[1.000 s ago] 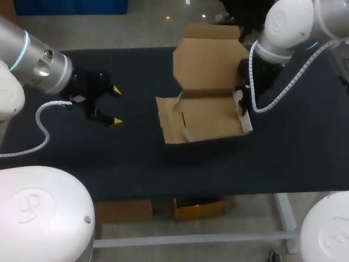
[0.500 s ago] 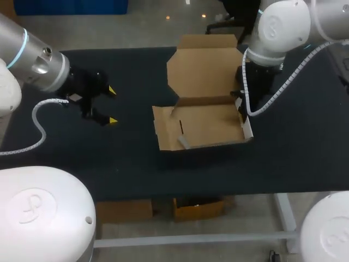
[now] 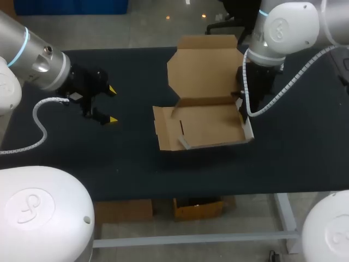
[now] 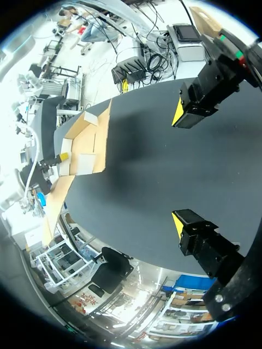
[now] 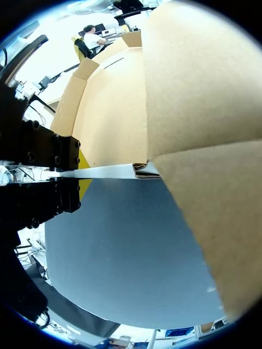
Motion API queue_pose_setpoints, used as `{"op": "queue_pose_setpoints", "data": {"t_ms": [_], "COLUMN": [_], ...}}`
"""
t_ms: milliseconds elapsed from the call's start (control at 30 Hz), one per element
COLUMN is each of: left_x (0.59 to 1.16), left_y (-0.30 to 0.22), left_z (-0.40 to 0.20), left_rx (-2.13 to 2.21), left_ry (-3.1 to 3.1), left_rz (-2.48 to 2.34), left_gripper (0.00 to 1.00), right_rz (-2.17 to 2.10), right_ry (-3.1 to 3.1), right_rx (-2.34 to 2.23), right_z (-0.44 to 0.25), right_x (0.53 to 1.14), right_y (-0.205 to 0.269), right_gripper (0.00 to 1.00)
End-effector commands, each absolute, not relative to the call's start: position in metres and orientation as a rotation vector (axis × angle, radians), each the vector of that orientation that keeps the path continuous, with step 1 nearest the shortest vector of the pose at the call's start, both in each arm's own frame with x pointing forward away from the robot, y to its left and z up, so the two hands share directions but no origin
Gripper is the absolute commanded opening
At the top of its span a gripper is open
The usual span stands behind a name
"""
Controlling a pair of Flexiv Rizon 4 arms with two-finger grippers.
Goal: Assemble the packaging by folding the flat box into shape, placing the metal phone stand inside, and closing the box properly
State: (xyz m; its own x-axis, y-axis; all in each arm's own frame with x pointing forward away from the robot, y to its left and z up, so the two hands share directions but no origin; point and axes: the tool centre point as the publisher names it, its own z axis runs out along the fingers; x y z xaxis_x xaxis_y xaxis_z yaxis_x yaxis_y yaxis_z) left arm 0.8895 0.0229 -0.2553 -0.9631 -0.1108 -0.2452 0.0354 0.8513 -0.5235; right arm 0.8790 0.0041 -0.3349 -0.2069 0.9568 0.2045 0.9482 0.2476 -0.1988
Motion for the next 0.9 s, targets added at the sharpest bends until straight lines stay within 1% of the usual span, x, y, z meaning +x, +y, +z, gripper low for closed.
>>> {"op": "queue_pose_setpoints", "data": {"t_ms": [33,433,900], "left_x": [0.889,0.893,0.898], "left_y": [0.023,0.021,0.019], "left_z": [-0.254,-0.261,-0.265], "left_rx": [-0.059,-0.050,-0.030], "left_ry": [2.764,2.798,2.818], "left_rz": [-0.782,-0.772,-0.750], "left_gripper": [1.00,1.00,1.00], "right_rz": [0.094,0.167,0.255], "right_ry": [-2.197,-2.077,-2.005], "right_rx": [-1.789,-1.885,-1.982], "right_z": [-0.340,-0.355,-0.354], "right_x": [0.875,0.850,0.842], "right_y": [0.004,-0.005,-0.005], "right_gripper": [0.00,0.00,0.00]}}
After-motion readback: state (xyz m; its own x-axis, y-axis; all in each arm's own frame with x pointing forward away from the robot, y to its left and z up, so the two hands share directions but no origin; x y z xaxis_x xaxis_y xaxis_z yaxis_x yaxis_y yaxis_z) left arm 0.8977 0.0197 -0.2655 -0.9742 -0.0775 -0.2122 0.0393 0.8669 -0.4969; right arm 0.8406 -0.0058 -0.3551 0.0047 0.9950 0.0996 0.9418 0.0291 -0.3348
